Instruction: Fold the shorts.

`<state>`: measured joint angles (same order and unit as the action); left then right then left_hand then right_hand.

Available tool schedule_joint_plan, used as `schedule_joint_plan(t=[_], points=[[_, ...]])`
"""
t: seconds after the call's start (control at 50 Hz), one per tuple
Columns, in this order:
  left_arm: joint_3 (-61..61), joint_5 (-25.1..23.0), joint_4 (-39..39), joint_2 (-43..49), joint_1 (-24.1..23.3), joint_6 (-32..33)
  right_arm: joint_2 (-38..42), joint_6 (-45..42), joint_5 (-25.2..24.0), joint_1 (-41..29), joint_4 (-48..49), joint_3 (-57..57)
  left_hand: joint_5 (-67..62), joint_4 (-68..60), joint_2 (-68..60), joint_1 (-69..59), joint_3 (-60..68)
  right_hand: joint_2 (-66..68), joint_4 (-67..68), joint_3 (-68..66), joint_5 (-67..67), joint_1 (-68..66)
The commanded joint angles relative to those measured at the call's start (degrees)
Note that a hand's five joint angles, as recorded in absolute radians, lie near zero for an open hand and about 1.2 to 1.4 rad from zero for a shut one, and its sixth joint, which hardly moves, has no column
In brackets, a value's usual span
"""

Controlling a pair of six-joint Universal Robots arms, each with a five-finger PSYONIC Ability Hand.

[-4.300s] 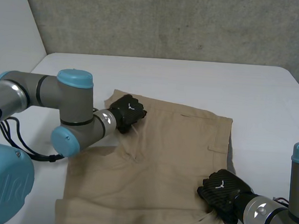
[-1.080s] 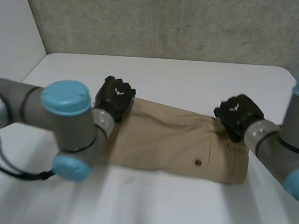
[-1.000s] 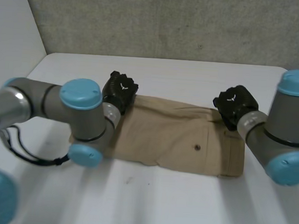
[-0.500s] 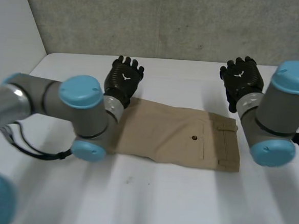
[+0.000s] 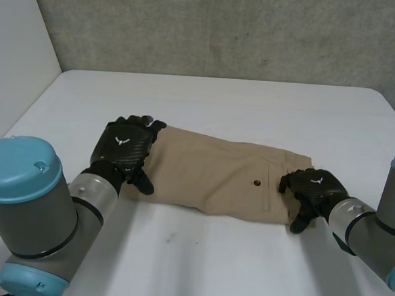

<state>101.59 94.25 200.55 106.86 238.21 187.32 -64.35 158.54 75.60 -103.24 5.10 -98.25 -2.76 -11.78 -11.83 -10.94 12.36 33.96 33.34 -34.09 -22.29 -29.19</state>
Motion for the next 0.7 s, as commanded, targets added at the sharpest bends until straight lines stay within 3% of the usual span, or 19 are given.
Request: schedule_joint_plan(t=[0.02,0.2,0.3,0.42,0.46,0.6,0.7], points=[[0.1,0.1,0.3,0.2,0.0,0.3,1.1,-0.5,1.2,0.6,6.2,0.1,2.6,1.6,1.6,0.7,-2.1,46.0,46.6,-45.9,-47.7,-50.8],[0.8,0.2,0.3,-0.2,0.1,0.3,-0.9,-3.9,1.3,5.4,5.6,-0.7,2.6,1.6,1.6,0.7,-2.2,46.0,46.7,-45.9,-47.7,-50.8],[1.7,0.2,0.3,-1.4,0.1,0.3,-6.0,-17.9,1.6,11.6,3.3,-1.4,2.6,1.6,1.6,0.7,-2.2,46.0,46.7,-45.9,-47.7,-50.8],[2.5,0.2,0.3,-3.2,0.1,0.3,-8.2,-34.2,2.3,11.3,2.5,0.4,2.8,1.8,1.8,0.9,-2.4,46.0,46.7,-45.9,-47.7,-50.8],[2.5,0.2,0.3,-3.5,0.1,0.3,-8.7,-36.9,2.4,9.4,2.5,1.5,2.8,1.8,1.8,0.9,-2.4,46.0,46.7,-45.9,-47.7,-50.8],[2.6,0.4,0.3,-4.6,0.5,0.3,-6.6,-42.5,0.0,-9.2,4.7,9.0,2.8,1.8,1.8,0.9,-2.4,46.0,46.7,-45.9,-47.7,-50.8],[2.5,0.6,0.3,-5.1,0.8,0.3,0.0,-47.3,-10.5,-19.4,5.7,11.8,2.8,1.8,1.8,0.9,-2.4,46.0,46.7,-45.9,-47.7,-50.8]])
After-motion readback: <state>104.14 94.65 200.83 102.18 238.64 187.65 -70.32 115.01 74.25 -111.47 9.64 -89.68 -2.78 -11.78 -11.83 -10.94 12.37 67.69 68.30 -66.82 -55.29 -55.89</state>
